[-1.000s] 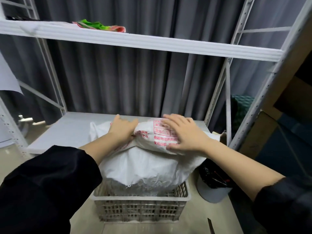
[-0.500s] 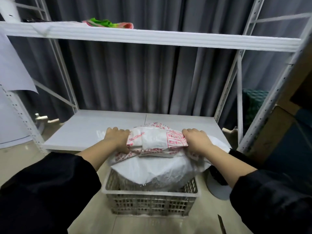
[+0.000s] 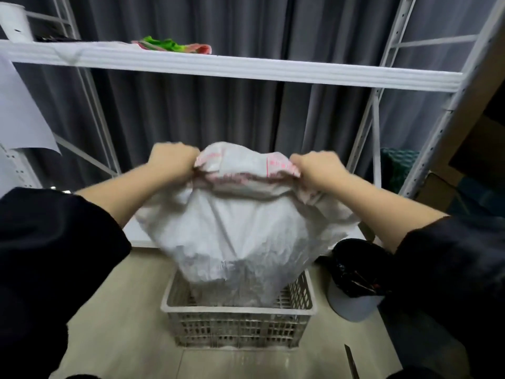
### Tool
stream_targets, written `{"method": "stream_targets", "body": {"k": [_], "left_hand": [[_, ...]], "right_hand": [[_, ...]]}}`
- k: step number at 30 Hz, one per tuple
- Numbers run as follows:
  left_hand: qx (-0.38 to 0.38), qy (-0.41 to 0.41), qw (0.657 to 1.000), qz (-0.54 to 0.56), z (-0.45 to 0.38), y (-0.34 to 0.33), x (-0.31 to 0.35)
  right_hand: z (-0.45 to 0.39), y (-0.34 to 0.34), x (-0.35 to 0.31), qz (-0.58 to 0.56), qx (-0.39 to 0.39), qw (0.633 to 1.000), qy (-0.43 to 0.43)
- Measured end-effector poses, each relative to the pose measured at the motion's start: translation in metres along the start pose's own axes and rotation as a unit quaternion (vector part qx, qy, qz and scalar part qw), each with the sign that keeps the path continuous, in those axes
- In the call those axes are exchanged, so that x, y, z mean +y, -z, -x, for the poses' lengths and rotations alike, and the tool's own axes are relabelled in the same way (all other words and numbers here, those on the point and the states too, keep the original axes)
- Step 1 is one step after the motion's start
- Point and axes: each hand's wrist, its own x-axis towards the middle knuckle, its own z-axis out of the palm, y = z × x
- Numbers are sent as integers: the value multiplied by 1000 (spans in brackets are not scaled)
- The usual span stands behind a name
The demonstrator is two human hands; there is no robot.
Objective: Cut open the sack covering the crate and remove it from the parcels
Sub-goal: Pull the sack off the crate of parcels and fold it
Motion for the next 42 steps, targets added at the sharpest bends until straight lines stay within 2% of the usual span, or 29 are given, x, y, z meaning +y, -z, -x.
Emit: {"method": "stream_targets", "body": {"k": [4, 6, 9, 11, 13, 14, 16, 19, 22, 24, 26, 30, 33, 36, 38, 40, 42], "left_hand": [[147, 67, 986, 34, -11, 26, -8], [132, 76, 988, 42, -1, 24, -1], [50, -14, 998, -48, 3, 16, 4], [98, 8, 995, -37, -7, 34, -2], [170, 51, 984, 12, -13, 51, -7], [182, 65, 981, 32, -14, 52, -7], [155, 48, 986, 38, -9, 45, -3], [104, -32, 993, 36, 4, 20, -4], [45, -135, 980, 136, 10, 11, -6], [1, -133, 949, 287, 9, 11, 2], [-35, -83, 916, 390, 2, 6, 10], [-174, -86, 916, 351, 0, -14, 24], [-129, -106, 957, 238, 2, -35, 38], [-97, -126, 974, 160, 7, -62, 58], [-94, -131, 978, 131, 11, -80, 68], [-69, -116, 987, 89, 12, -86, 72], [14, -119, 992, 31, 10, -83, 75]], "right_hand": [[-14, 25, 20, -25, 174, 982, -74], [-9, 18, 16, -25, 172, 983, -67], [2, 3, 10, 16, 120, 993, 17], [-2, 18, 19, -10, 176, 984, -28], [-6, 33, 28, -60, 275, 955, -91], [-6, 32, 28, -66, 310, 943, -104], [-3, 15, 23, -39, 324, 943, -69], [5, -13, 20, -23, 286, 957, -34], [11, -27, 19, -26, 285, 956, -61], [15, -38, 16, -36, 311, 948, -51], [19, -48, 11, -59, 343, 937, -26], [29, -65, 11, -111, 385, 916, -6], [41, -77, 12, -159, 386, 909, 16], [57, -86, 12, -194, 361, 906, 103], [70, -90, 14, -165, 284, 924, 196], [78, -93, 18, -111, 174, 935, 289], [77, -90, 19, -111, 132, 932, 317]]}}
